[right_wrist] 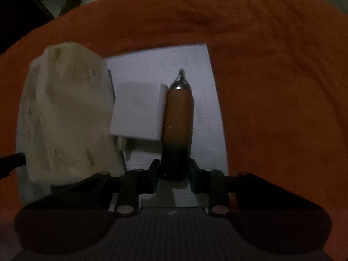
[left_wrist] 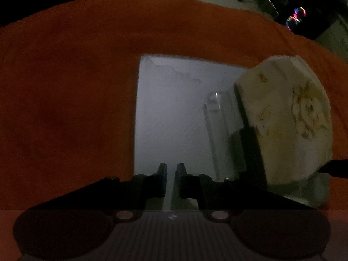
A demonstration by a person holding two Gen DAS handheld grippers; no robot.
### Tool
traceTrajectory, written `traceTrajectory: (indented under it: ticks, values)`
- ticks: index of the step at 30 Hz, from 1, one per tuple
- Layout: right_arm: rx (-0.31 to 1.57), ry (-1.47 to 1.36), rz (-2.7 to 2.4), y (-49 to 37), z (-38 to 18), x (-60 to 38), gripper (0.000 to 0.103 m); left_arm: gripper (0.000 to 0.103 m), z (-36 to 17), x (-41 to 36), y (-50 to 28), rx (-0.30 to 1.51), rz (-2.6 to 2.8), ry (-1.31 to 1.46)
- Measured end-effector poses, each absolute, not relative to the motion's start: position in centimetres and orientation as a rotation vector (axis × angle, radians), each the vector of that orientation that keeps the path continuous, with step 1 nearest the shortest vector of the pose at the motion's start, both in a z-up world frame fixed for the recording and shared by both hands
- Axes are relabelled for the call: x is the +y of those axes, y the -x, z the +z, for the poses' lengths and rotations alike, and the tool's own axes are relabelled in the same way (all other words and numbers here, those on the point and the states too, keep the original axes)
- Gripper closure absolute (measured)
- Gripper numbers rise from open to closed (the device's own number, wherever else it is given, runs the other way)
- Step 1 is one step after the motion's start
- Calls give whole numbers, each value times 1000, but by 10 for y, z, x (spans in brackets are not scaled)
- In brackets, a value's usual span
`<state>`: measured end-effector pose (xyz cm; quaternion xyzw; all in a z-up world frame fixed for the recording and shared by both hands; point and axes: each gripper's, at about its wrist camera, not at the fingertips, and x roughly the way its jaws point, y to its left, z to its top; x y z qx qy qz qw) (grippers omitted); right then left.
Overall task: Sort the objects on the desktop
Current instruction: 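Grasp the clear glass tube with the left gripper while the right gripper grasps the orange bottle, then lift the glass tube with the left gripper while the right gripper lifts the orange bottle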
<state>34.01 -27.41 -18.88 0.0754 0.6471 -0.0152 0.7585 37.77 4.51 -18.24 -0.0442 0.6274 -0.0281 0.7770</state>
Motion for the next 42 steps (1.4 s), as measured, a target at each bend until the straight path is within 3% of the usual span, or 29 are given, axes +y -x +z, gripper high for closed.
traceTrajectory:
  ticks: [4,5,8,9,22,24,25,36,42]
  values:
    - [1466,-140,14,-330,-190,-275,74,91,-174,55,-374,1356,-81,102]
    - [1477,-142,23,-328,-189,-276,74,86,-171,55,-376,1348,-78,103]
    - [1491,-161,28,-327,-186,-283,74,58,-164,50,-382,1313,-68,140]
    - [1491,-170,28,-327,-185,-285,73,57,-162,46,-384,1302,-68,154]
    - [1441,-200,32,-328,-172,-290,72,59,-185,1,-402,1218,44,217]
    - [1431,-201,35,-326,-171,-290,71,77,-188,-3,-404,1207,57,180]
    - [1428,-196,38,-327,-172,-291,71,78,-191,-5,-404,1216,61,157]
    - [1422,-234,50,-317,-176,-304,75,78,-183,-2,-383,1297,26,68]
    - [1460,-88,59,-312,-169,-297,74,77,-182,13,-375,1338,6,48]
